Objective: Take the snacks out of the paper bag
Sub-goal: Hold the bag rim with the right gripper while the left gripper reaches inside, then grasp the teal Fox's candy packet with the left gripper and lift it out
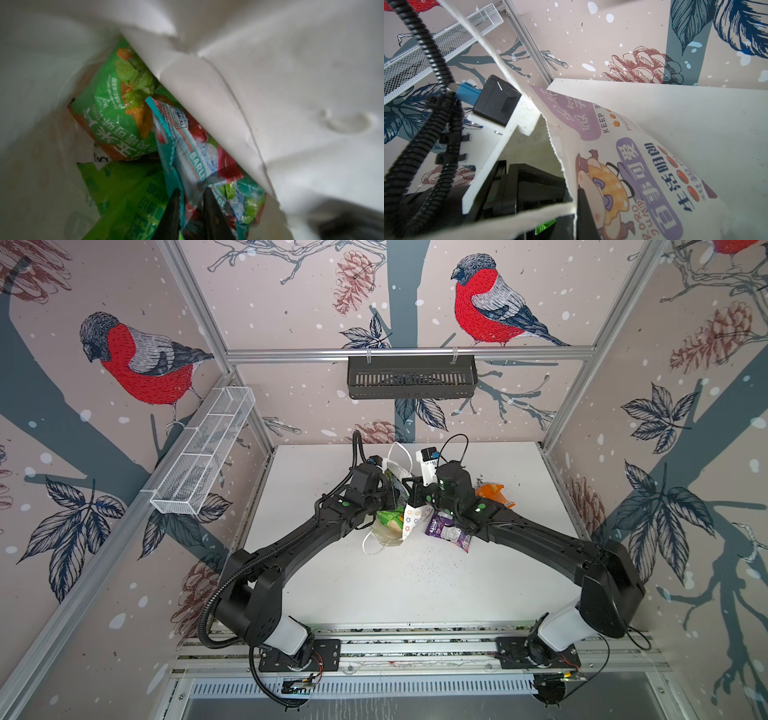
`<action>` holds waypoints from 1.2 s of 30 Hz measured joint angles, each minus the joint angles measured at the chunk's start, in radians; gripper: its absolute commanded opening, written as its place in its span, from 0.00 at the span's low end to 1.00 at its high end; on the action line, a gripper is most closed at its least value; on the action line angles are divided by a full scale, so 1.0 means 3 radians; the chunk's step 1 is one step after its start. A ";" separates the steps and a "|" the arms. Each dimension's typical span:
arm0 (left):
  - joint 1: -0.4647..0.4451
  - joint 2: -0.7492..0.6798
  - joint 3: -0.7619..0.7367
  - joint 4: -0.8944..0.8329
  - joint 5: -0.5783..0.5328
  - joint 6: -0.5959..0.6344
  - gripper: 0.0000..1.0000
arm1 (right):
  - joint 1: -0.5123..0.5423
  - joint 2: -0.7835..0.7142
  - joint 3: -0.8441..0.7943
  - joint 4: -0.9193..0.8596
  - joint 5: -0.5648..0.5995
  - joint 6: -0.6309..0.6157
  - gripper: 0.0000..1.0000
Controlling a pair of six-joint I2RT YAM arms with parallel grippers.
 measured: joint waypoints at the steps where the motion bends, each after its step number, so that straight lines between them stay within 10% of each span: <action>1: 0.0000 0.0013 0.0005 0.0001 -0.0008 0.0003 0.00 | -0.0001 0.0000 0.0000 0.0000 0.0000 0.0000 0.00; 36: 0.0041 -0.0888 0.0342 -0.0601 -0.0678 0.0287 0.00 | -0.0050 0.0005 0.0053 -0.0083 0.0406 0.0081 0.00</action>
